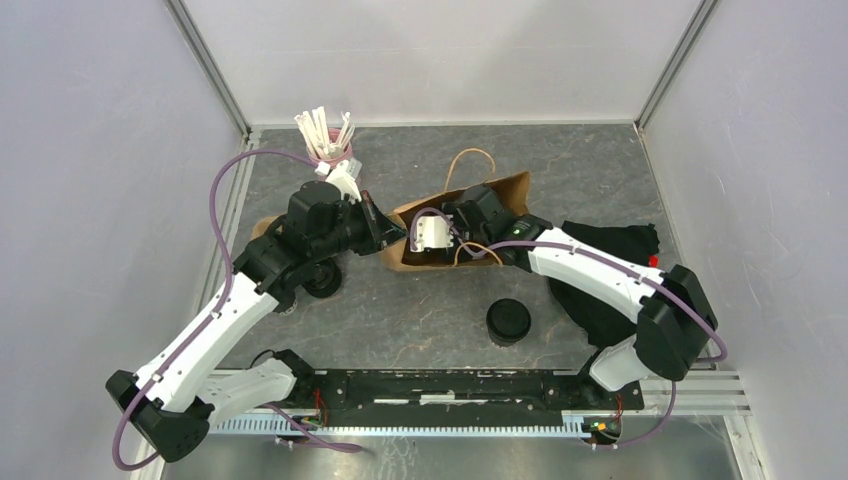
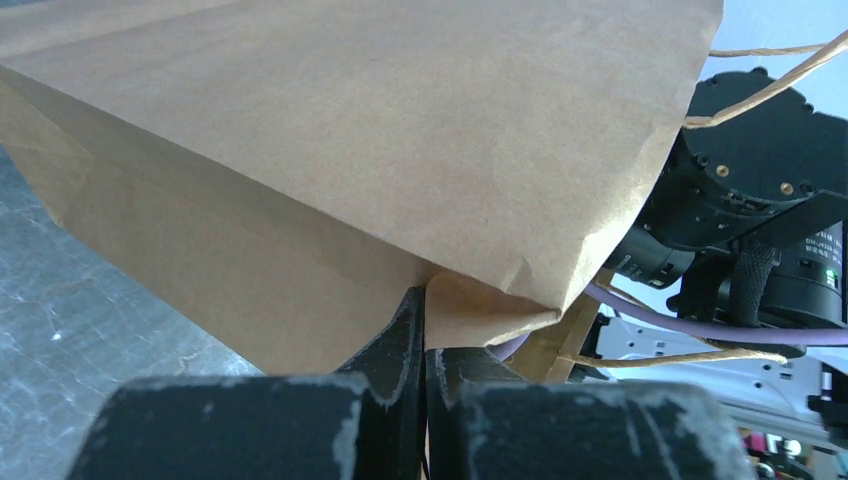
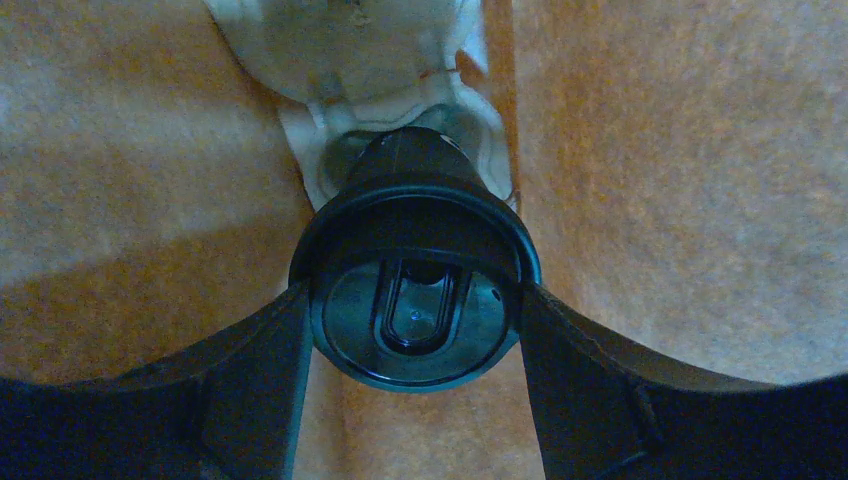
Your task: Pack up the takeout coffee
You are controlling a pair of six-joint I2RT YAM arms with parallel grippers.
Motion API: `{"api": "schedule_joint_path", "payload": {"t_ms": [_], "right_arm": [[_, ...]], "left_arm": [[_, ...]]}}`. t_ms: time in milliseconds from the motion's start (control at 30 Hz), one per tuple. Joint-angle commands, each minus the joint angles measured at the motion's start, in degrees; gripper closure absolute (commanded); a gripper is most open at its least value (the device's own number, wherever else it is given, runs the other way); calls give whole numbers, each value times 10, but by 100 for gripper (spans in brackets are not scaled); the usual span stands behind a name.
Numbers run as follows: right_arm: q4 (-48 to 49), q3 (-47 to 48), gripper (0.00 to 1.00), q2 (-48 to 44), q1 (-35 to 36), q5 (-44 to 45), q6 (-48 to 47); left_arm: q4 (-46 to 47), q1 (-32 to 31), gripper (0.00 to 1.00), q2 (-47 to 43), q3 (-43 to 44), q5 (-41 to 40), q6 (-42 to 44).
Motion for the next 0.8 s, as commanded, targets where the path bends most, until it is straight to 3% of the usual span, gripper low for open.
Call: {"api": "schedule_joint_path", "payload": {"t_ms": [0,300,767], "right_arm": [[-141,40,82,-24,13,1,53],[-300,110,83,-1,30,-45,93],[-321,100,81,65,43,-79,95]], "left_arm": [[-19,-4,98,3,47,37,-69],[-38,-4,98,-8,54,10,-148],[-91,-4,98,13,84,-79,-130]]}}
